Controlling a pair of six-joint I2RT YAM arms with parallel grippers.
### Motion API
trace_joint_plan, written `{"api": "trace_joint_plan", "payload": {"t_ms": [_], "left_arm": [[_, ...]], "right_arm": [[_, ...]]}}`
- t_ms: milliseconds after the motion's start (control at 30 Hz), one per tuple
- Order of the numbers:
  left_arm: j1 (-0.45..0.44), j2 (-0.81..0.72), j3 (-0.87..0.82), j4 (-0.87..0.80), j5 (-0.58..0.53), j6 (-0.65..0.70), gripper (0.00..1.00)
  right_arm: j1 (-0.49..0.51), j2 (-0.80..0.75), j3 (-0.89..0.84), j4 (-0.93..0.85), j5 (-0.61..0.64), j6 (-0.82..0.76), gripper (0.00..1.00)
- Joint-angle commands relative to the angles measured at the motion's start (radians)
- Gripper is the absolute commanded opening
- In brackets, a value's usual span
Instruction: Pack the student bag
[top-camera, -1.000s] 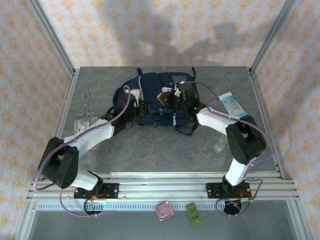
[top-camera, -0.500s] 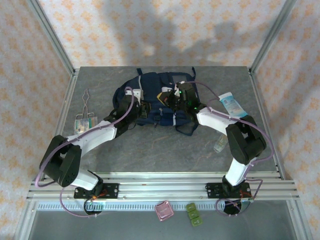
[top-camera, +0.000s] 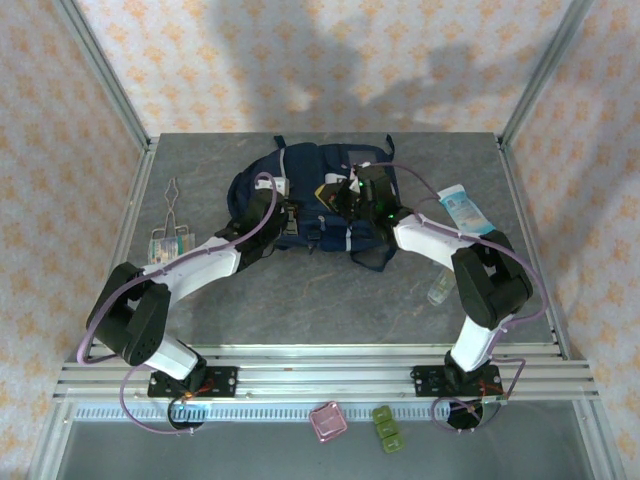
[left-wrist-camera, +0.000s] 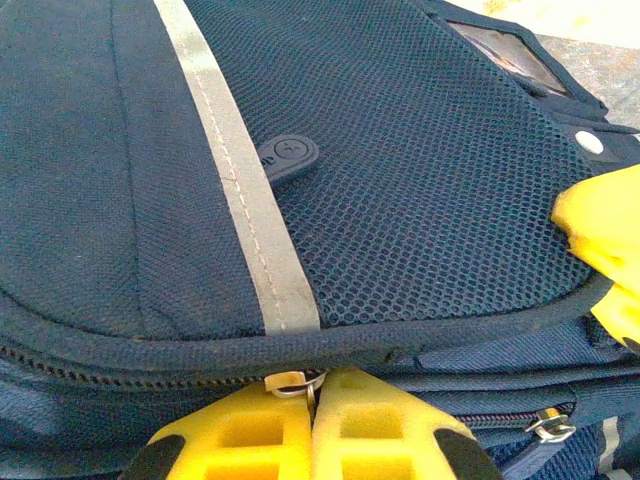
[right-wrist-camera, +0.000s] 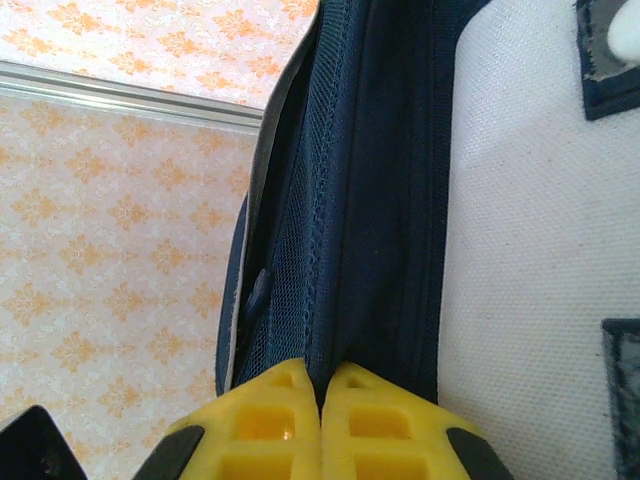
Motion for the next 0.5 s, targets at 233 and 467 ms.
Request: {"api": "trace_joint_plan", "payload": {"t_ms": [233,467], "left_arm": [[0.063,-0.097,-0.008,-0.222,-0.202,0.094,0.00],[0.131,-0.114,-0.014,-0.261,-0.215,0.120,0.00]], "right_arm": [[0.007,-0.090,-0.015,0.153,0.014,-0.065,0.00],[0.006,-0.093,-0.045,0.150,0.030,-0.071,0.00]]}}
